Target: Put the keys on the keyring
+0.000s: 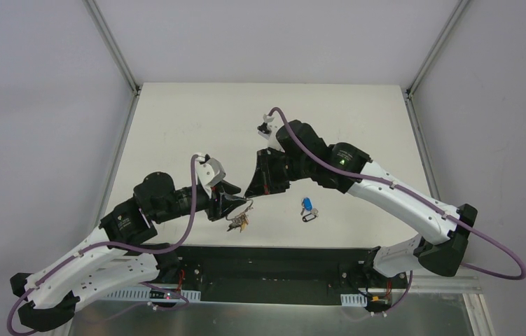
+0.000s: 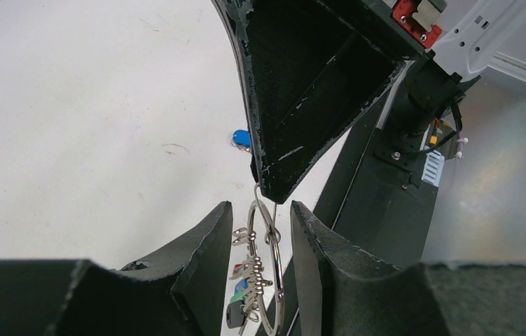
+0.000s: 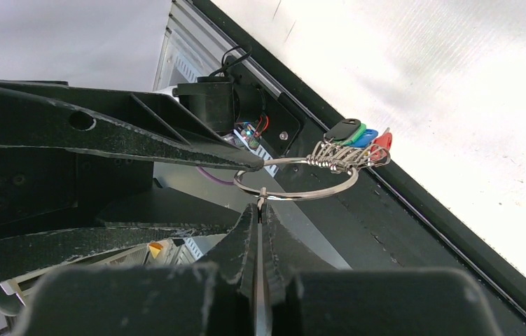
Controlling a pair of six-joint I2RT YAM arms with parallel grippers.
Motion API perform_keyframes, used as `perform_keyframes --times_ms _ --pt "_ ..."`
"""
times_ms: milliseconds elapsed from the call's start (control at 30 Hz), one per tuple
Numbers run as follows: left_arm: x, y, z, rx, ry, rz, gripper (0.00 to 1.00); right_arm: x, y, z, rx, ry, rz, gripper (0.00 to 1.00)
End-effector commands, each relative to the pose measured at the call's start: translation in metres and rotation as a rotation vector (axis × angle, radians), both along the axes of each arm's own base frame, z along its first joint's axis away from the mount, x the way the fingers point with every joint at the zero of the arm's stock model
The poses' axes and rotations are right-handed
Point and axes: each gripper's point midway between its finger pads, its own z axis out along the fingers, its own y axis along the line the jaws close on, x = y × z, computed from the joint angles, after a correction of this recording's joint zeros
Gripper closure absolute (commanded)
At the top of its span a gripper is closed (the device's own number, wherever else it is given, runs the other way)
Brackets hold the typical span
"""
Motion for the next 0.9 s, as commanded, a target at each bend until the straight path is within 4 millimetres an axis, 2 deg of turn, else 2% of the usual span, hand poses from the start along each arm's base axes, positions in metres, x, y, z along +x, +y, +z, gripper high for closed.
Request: perform_keyframes --times_ms 0,233,867 --pt "-0.0046 -0.0042 0.0054 -0.023 -0.03 -0.037 0.65 0.0005 0.0049 0.0318 0.08 -0.028 -0.014 1.0" --pt "-0.0049 0.0007 0.0054 -0.032 -0.039 -0.022 0.65 -0.0003 0.004 0.0346 0.086 -0.03 -0.019 1.0" --pt "0.0018 -0.001 0.0027 -0.012 -0.039 -0.001 0.66 -0.0038 0.0072 0.0388 0.099 -0.028 -0.007 1.0"
